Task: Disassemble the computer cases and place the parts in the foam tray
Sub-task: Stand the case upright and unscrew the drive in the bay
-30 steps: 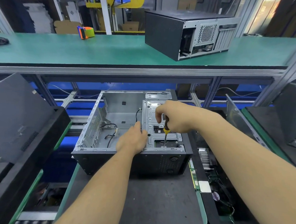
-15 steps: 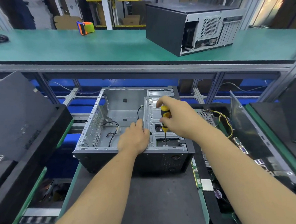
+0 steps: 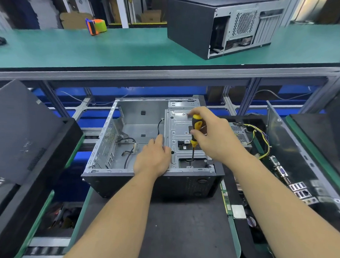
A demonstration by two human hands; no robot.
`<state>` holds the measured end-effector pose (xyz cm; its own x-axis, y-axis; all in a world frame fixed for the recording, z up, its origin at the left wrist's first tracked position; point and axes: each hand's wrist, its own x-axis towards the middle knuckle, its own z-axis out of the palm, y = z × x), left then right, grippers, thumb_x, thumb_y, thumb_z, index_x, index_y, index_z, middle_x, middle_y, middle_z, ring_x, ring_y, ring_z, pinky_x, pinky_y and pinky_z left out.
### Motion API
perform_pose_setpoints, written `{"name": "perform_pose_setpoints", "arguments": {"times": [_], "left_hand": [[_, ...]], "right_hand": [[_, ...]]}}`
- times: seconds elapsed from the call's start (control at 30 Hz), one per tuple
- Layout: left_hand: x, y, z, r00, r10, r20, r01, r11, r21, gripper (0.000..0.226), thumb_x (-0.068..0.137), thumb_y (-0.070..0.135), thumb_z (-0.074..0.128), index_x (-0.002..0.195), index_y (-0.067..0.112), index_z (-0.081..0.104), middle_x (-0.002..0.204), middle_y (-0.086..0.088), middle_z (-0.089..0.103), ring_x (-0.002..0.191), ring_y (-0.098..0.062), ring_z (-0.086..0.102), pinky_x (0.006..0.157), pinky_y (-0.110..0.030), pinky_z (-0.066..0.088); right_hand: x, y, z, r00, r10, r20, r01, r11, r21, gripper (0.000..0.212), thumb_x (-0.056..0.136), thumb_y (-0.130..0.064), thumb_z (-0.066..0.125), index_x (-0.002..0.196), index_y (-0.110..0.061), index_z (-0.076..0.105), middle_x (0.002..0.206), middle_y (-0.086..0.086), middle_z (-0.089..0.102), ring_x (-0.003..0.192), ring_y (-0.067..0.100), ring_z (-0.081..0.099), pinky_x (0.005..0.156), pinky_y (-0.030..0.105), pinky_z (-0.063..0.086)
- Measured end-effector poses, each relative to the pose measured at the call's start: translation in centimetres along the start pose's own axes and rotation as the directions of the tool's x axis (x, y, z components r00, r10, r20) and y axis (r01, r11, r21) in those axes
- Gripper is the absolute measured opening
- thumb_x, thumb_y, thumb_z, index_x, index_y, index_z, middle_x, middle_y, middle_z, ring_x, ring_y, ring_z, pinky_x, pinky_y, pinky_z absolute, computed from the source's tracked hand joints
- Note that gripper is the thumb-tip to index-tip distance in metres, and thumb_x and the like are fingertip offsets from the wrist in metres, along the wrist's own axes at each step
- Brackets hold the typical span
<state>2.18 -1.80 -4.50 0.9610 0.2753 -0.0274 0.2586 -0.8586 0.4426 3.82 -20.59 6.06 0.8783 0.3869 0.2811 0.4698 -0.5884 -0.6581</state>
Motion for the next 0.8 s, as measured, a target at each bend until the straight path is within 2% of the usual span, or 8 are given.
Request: {"name": "perform_pose_setpoints", "arguments": {"times": [0.13, 0.27, 0.37, 0.5, 0.67, 0.8], "left_hand": [[-0.1, 0.0, -0.1, 1.000, -0.004, -0.007, 0.004, 1.000, 0.004, 0.039, 0.102, 0.037, 0.028, 0.138, 0.026, 0.039, 0.129, -0.005, 0.053, 0.101, -0.026, 0.047, 0.078, -0.041, 0.033], [-0.3, 0.1, -0.2, 0.996, 0.037, -0.079, -0.034, 0.999, 0.035, 0.035, 0.103, 0.036, 0.030, 0.134, 0.025, 0.043, 0.122, -0.003, 0.053, 0.096, -0.019, 0.038, 0.075, -0.040, 0.034], [-0.6, 0.1, -0.2, 0.982, 0.133, -0.138, -0.123, 0.989, 0.079, 0.033, 0.105, 0.038, 0.033, 0.132, 0.024, 0.047, 0.123, 0.001, 0.053, 0.102, -0.016, 0.040, 0.077, -0.035, 0.035], [-1.1, 0.1, -0.2, 0.935, 0.318, -0.157, -0.298, 0.945, 0.136, 0.038, 0.105, 0.043, 0.040, 0.135, 0.024, 0.052, 0.127, 0.006, 0.054, 0.114, -0.017, 0.048, 0.082, -0.031, 0.043], [-1.5, -0.1, -0.2, 0.888, 0.447, -0.111, -0.423, 0.887, 0.188, 0.050, 0.097, 0.056, 0.046, 0.131, 0.022, 0.059, 0.122, 0.008, 0.058, 0.112, -0.014, 0.050, 0.085, -0.030, 0.048], [-1.3, -0.3, -0.1, 0.900, 0.424, -0.096, -0.406, 0.899, 0.163, 0.051, 0.096, 0.060, 0.053, 0.133, 0.025, 0.058, 0.120, 0.011, 0.059, 0.115, -0.012, 0.051, 0.079, -0.028, 0.045]], "right_hand": [[0.1, 0.1, -0.2, 1.000, 0.013, -0.019, -0.013, 1.000, 0.004, 0.040, 0.094, -0.017, 0.067, 0.125, -0.035, 0.048, 0.093, -0.008, 0.059, 0.079, 0.008, 0.061, 0.065, 0.012, 0.045], [0.1, 0.1, -0.2, 1.000, 0.011, -0.028, -0.010, 1.000, 0.011, 0.041, 0.094, -0.017, 0.067, 0.127, -0.034, 0.048, 0.093, -0.010, 0.057, 0.080, 0.005, 0.061, 0.066, 0.010, 0.044], [0.2, 0.0, -0.2, 0.998, 0.014, -0.069, -0.012, 1.000, 0.019, 0.040, 0.094, -0.017, 0.067, 0.126, -0.033, 0.049, 0.096, -0.006, 0.059, 0.083, 0.009, 0.061, 0.068, 0.015, 0.045], [0.6, -0.1, -0.3, 0.990, 0.012, -0.144, -0.010, 1.000, 0.016, 0.036, 0.094, -0.016, 0.066, 0.123, -0.031, 0.049, 0.091, -0.005, 0.058, 0.081, 0.009, 0.059, 0.063, 0.011, 0.042], [1.1, -0.7, 0.0, 0.974, 0.014, -0.224, -0.008, 1.000, 0.024, 0.034, 0.094, -0.016, 0.065, 0.120, -0.029, 0.048, 0.084, -0.003, 0.058, 0.082, 0.022, 0.063, 0.076, 0.038, 0.055], [1.5, -1.6, 0.9, 0.974, 0.016, -0.226, -0.003, 0.998, 0.059, 0.036, 0.094, -0.016, 0.065, 0.123, -0.028, 0.048, 0.088, -0.003, 0.057, 0.089, 0.027, 0.062, 0.080, 0.045, 0.056]]}}
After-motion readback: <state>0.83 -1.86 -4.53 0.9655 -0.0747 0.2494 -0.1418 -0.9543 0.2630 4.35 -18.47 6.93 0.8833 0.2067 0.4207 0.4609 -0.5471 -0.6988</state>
